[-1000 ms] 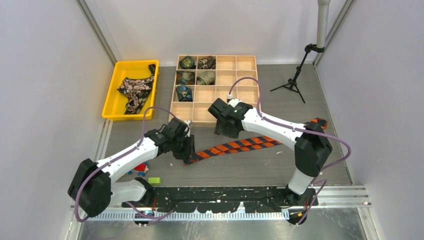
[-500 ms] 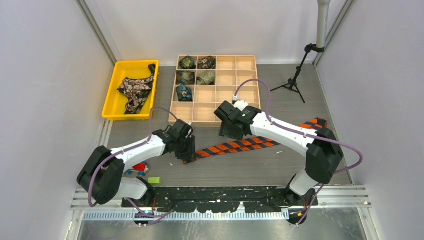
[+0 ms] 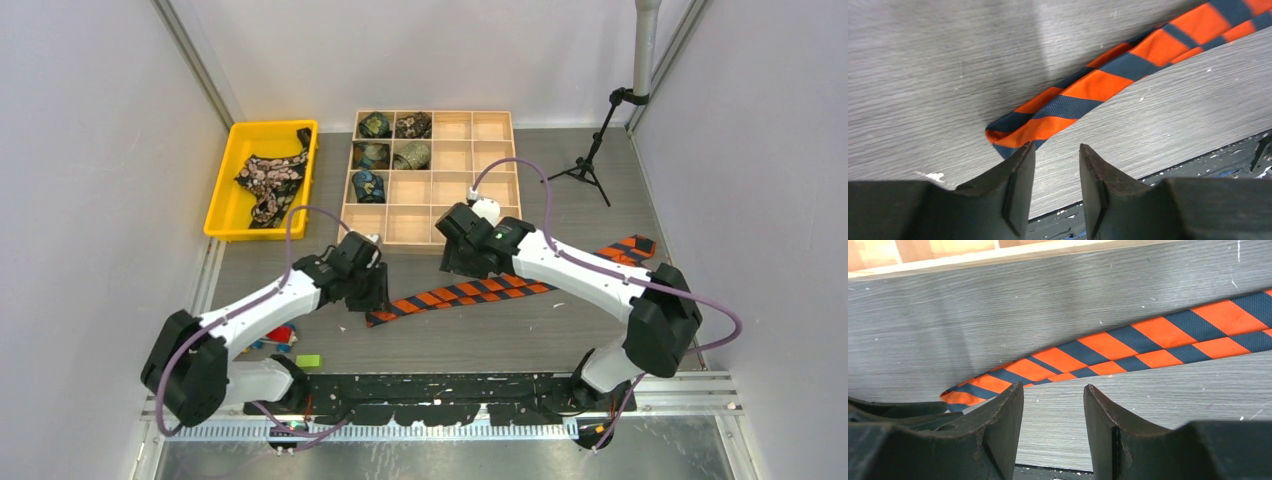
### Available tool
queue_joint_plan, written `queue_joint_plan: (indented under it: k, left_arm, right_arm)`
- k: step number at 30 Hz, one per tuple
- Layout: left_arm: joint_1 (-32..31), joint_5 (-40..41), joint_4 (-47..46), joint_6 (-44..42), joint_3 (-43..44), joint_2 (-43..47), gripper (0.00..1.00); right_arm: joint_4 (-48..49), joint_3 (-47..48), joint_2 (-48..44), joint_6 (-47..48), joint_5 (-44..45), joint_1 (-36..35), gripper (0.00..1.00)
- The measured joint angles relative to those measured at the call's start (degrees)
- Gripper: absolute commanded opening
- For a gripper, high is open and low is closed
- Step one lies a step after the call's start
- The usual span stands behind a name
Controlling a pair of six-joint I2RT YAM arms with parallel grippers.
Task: Roll the ties
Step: Flatten out the tie at the center of the board.
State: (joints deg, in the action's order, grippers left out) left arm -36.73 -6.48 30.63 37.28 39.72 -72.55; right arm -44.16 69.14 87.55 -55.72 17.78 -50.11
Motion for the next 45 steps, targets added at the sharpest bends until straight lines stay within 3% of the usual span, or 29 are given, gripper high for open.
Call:
queue_joint_plan:
  k: [3,5,6,8,18,27,39,45]
  left_arm:
    - [0.0,3.5,2.1,-0.2,1.9,4.7,0.58]
    - [0.2,6.1,2.7,-0.1,1.9,8.2,0.91]
    - [0.5,7.0,2.6,-0.1,1.6,9.8,0.99]
    - [1.2,8.5,2.8,1.4,0.5,12.1,1.00]
    - [3.3,9.8,5.0,13.7,-8.1,16.4,0.66]
    - [3.3,10.3,2.6,31.7,-19.1,29.6,0.59]
    - [3.3,11.0,-2.8,39.7,-21.7,27.3,0.50]
    - [3.3,11.0,-6.5,40.8,-22.1,24.6,0.38]
  right_arm:
    - [3.3,-1.6,-2.0,1.4,-0.5,0.0,0.55]
    - [6.2,-3.3,-3.6,2.5,-0.6,-0.3,0.56]
    - [7.5,-4.2,-4.5,3.2,-0.7,-0.5,0.56]
    - [9.8,-5.6,-5.8,4.4,-1.0,-1.3,0.54]
    - [17.3,-7.2,-5.0,7.3,-6.5,-3.4,0.51]
    - [19.4,-7.6,-2.8,7.3,-8.2,-4.3,0.51]
    - [20.1,-8.6,-2.8,7.3,-8.7,-4.6,0.51]
    - [20.2,-8.9,-2.8,7.3,-8.9,-4.6,0.51]
